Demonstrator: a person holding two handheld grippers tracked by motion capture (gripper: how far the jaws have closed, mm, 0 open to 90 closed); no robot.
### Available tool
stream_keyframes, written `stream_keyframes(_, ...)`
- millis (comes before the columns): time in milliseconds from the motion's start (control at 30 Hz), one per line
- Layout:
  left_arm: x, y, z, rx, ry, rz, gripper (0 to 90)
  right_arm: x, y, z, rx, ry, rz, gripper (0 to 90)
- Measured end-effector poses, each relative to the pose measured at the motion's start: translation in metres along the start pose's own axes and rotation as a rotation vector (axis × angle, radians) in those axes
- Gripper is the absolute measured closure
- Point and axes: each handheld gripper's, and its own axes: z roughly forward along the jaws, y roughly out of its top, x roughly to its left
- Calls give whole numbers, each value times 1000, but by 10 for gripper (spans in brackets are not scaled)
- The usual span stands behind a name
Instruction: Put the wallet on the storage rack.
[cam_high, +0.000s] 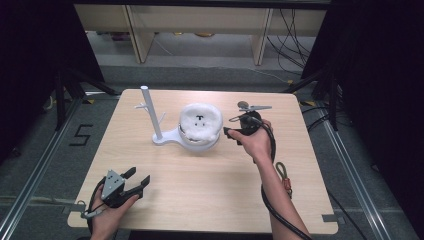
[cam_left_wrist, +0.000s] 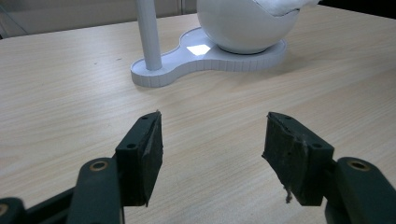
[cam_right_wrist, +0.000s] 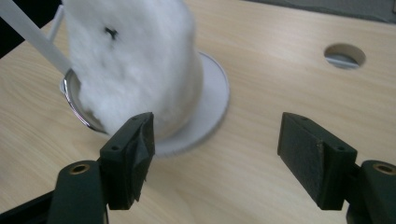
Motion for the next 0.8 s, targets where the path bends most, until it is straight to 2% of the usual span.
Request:
stream_keyframes(100,-1,0,0,-8,2,-2,370,-11,-12,-11,27,-9,58,322)
stream_keyframes(133,-1,0,0,-4,5,1,370,-17,-15,-13,28,-10,33,331)
stream_keyframes(200,-1,0,-1,1,7,5,370,-21,-22,-21,61,-27,93,355)
stream_keyframes(233,-1,0,-1,1,7,4,370,-28,-26,-24,64,-28,59,372)
stream_keyframes(267,-2,0,-1,1,6,3,370,-30,-29,-29,83,-35,81,390)
stream_keyframes(300,-1,0,-1,0,4,4,370,-35,-33,-33,97,-45,70,400)
stream_keyframes(333,-1,0,-1,1,5,4,370,-35,-37,-37,122,-70,117,419)
stream_keyframes(367,-1,0,-1,1,7,3,370,-40,-41,-40,131,-62,93,431)
stream_keyframes(400,-2,0,-1,2,6,4,370,-42,-47,-44,159,-82,114,442)
stream_keyframes(433,-2,0,-1,2,6,5,370,-47,-50,-47,181,-77,84,449)
stream_keyframes(467,-2,0,-1,2,6,6,370,-51,-55,-49,206,-79,88,454)
stream_keyframes(533,-1,0,1,-8,-4,5,371,-57,-63,-55,275,-90,125,464)
stream_keyframes(600,-1,0,1,-7,-2,3,372,-64,-70,-60,311,-106,130,469)
stream_keyframes(667,-1,0,1,-8,-2,-1,372,-68,-77,-65,330,-117,140,471)
stream_keyframes(733,-1,0,-1,1,6,-1,371,-73,-81,-70,327,-99,149,490)
stream_keyframes(767,-1,0,1,-16,-5,1,371,-74,-84,-72,312,-105,153,505)
stream_keyframes(800,-1,-1,0,-13,0,-8,370,-76,-86,-74,289,-108,167,515)
